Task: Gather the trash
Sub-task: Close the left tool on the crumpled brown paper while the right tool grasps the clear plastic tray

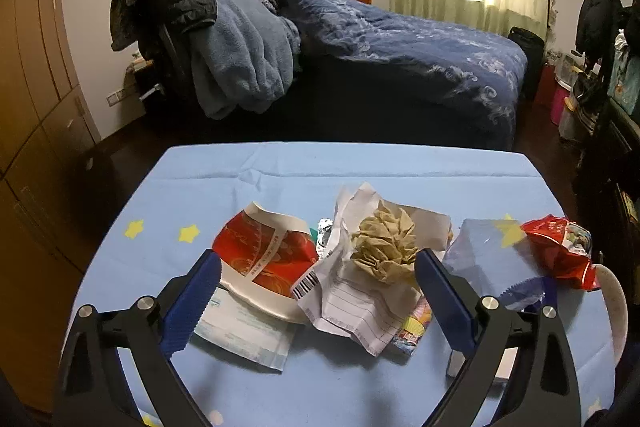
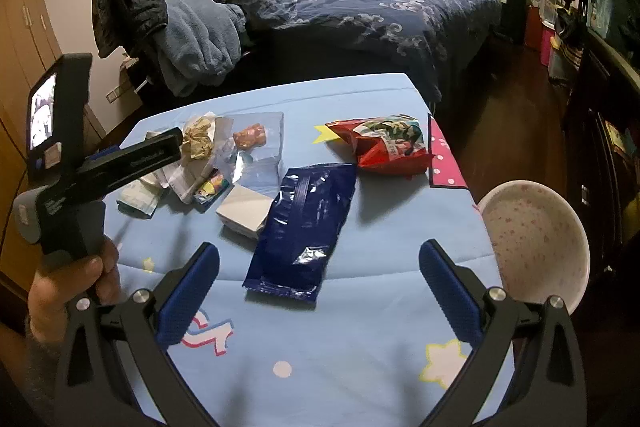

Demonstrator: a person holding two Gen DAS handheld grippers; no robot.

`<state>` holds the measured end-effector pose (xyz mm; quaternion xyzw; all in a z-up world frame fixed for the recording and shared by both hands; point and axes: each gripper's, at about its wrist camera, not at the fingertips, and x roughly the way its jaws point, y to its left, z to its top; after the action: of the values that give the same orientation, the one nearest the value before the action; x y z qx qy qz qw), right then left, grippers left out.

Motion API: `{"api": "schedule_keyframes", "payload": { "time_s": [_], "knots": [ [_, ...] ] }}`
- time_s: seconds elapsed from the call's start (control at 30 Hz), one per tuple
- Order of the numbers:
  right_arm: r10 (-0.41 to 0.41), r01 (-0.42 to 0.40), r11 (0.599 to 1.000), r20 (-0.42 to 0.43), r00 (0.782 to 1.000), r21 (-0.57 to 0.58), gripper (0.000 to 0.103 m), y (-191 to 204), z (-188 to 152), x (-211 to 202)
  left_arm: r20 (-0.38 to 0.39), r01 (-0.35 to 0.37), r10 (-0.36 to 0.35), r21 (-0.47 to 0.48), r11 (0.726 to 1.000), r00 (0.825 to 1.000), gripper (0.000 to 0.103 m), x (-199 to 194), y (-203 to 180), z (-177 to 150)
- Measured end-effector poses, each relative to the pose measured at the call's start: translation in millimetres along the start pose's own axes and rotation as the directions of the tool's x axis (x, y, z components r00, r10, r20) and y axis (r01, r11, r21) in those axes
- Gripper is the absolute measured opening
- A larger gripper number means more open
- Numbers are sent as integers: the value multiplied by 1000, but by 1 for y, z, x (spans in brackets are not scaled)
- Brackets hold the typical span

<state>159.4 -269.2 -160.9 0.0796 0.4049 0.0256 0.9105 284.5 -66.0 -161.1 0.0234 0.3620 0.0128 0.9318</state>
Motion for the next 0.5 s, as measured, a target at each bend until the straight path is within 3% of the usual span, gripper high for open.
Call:
{"api": "schedule_keyframes", "payload": {
  "time_s": [0.13,0.3,0.5],
  "knots": [
    [2,-2,1000,2,1000,7,100,-4,0,0,-37,21,-21,-15,1000,999,97,9,2,-3],
    [9,-9,1000,-2,1000,17,100,-8,-1,2,-61,63,-63,-1,998,996,90,13,-3,-7],
    [14,-14,1000,-8,1000,21,100,-10,-1,5,-23,135,-134,24,991,991,86,2,-12,-3]
  ]
}}
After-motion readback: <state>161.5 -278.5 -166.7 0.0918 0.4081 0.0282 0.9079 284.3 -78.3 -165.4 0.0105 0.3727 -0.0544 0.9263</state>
